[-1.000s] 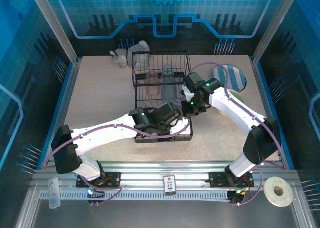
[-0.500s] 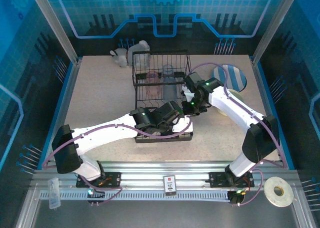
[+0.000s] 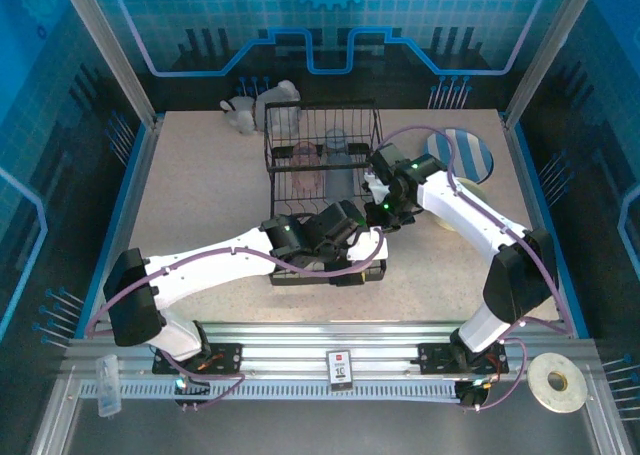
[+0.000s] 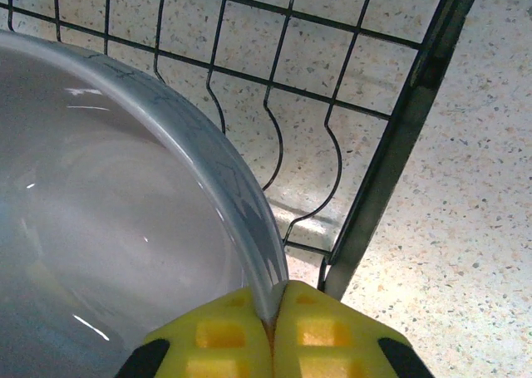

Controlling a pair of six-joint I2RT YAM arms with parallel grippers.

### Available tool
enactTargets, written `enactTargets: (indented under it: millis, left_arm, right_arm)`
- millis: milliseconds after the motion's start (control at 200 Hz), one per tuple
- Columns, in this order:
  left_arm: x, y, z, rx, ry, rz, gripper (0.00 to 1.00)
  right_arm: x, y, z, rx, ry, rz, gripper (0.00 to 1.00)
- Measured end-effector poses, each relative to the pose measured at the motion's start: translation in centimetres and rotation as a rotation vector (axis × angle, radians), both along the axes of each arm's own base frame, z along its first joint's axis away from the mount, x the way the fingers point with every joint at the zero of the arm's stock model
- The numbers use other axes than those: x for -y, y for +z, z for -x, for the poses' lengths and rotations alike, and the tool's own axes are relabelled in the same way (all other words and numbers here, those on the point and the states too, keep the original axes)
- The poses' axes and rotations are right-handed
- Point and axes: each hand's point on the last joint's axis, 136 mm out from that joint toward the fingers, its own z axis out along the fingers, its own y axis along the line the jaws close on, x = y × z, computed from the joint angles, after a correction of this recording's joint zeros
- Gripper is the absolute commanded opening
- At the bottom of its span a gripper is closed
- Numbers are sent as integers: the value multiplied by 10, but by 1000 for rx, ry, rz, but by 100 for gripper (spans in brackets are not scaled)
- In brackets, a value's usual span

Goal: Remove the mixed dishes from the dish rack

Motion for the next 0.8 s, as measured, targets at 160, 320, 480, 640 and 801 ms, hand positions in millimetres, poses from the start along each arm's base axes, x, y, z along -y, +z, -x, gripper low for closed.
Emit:
enactTargets:
  millis: [160, 320, 480, 640, 801]
  left_arm:
    - [3, 3, -2, -9, 31, 37, 99]
    - [4, 29, -2, -8, 89, 150, 99]
    - [2, 60, -1, -7, 138, 265, 99]
    - [-4, 87, 0, -19, 191, 371, 99]
    - [-21, 108, 3, -33, 244, 463, 99]
  right_arm:
    - [5, -7, 4, -20, -10, 6, 0]
    - [16, -7, 10, -23, -35, 6, 0]
    - [26, 5, 14, 9, -79, -19, 0]
    - [33, 16, 23, 34, -116, -50, 0]
    - [44, 23, 34, 57, -176, -72, 0]
